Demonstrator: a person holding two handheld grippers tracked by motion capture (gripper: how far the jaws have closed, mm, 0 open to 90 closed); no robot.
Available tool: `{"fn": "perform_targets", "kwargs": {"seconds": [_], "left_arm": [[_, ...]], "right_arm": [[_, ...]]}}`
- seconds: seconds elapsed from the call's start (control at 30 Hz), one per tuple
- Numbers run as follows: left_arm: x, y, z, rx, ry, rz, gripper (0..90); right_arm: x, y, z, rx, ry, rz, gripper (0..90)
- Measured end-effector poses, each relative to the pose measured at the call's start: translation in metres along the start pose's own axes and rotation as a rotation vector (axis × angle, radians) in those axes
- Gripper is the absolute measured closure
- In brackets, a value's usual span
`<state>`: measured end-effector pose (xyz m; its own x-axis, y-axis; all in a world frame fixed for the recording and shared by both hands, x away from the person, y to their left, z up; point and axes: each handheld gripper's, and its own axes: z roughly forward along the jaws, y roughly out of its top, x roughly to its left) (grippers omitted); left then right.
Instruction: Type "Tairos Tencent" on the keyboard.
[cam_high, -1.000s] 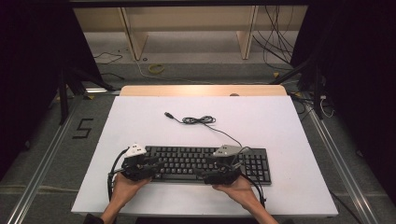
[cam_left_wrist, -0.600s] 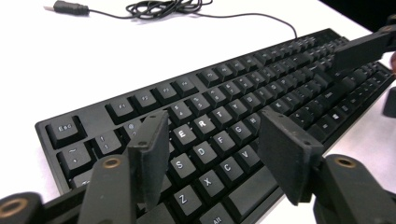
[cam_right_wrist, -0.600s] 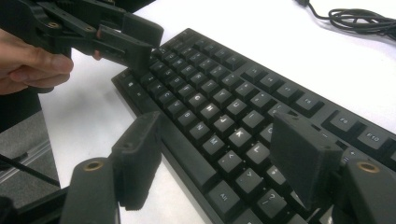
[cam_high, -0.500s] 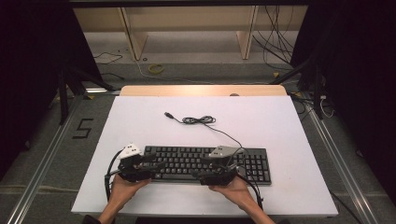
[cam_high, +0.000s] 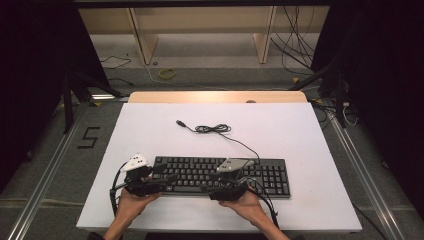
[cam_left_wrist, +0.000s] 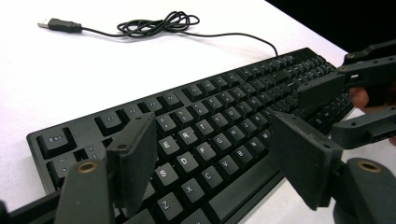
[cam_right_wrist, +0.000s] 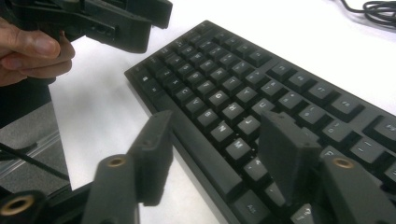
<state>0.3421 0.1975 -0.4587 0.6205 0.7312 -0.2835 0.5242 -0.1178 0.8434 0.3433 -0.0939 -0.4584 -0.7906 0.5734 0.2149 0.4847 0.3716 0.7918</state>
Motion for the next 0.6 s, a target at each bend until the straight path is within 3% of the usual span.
{"fn": "perform_targets", "kwargs": {"seconds": [0.6], "left_arm": [[-0.004, -0.001, -0.005, -0.012, -0.010, 0.004, 30.0]], "right_arm": [[0.006, -0.003, 0.019, 0.056, -0.002, -0.032, 84.6]]}}
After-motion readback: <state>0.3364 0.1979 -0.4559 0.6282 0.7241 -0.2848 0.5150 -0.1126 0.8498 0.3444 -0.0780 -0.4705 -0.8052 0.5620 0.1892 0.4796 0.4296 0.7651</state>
